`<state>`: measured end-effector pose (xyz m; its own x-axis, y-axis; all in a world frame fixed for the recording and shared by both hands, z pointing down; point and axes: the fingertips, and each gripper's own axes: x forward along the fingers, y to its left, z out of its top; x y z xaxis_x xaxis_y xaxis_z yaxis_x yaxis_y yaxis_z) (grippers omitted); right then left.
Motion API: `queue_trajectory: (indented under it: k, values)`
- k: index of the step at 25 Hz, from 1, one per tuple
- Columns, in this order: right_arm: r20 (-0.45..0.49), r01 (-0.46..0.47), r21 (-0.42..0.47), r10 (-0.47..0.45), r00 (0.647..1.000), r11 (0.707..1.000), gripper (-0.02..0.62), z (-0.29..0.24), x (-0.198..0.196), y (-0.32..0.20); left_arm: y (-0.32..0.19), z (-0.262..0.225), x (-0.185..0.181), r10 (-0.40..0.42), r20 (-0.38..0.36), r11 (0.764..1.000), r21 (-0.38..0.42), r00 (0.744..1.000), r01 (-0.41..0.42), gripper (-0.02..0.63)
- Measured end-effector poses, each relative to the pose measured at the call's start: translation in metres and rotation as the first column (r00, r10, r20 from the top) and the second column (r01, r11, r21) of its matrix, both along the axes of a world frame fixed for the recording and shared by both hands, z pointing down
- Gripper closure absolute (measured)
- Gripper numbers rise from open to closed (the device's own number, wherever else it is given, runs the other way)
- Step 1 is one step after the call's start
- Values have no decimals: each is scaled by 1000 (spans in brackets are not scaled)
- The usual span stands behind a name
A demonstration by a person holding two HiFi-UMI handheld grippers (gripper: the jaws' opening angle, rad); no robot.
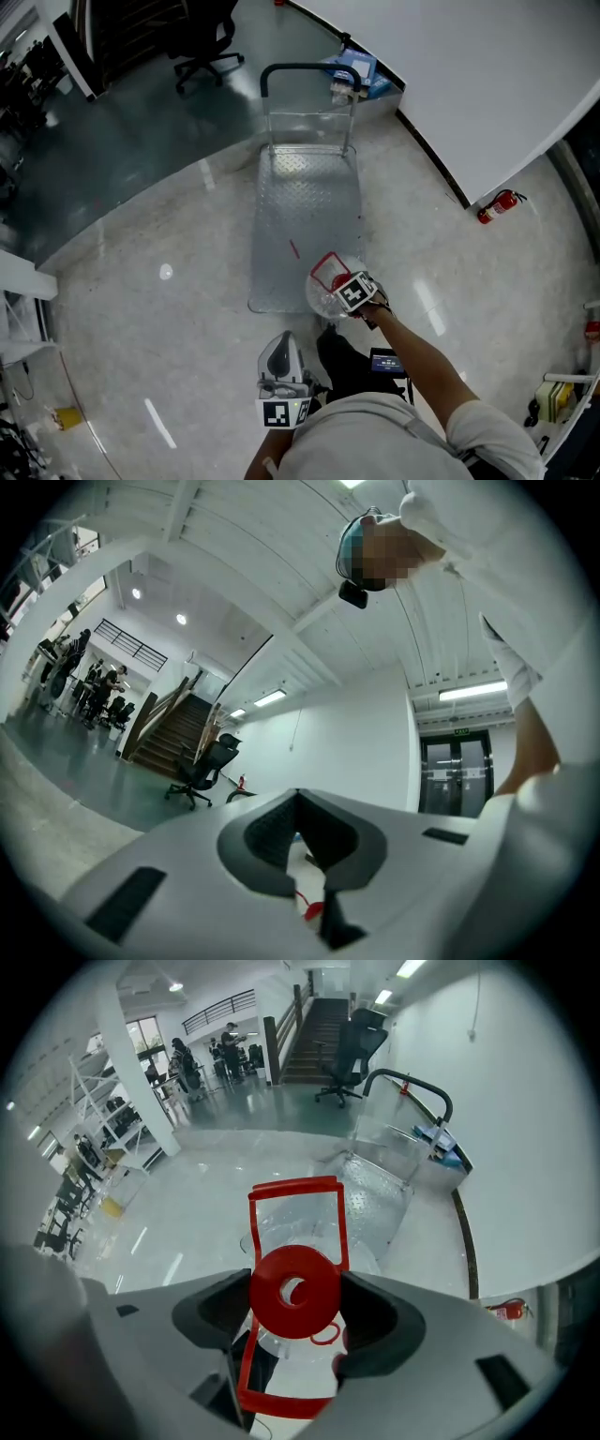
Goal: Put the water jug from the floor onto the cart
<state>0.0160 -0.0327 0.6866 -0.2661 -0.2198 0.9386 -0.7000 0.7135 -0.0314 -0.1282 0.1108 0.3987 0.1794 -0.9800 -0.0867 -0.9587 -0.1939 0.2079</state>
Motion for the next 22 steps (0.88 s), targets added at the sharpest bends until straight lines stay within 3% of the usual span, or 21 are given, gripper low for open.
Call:
queue_trajectory:
  k: [10, 22]
  values:
    - [-9, 7, 3, -7, 1000, 1000, 299, 32, -15, -115, -119, -16, -17, -86, 12, 996, -36, 996, 86, 603]
    - [9, -76, -40, 76, 997, 996, 299, 66, -29, -161, -189, -3, -31, -21, 32, 995, -97, 999, 24, 603]
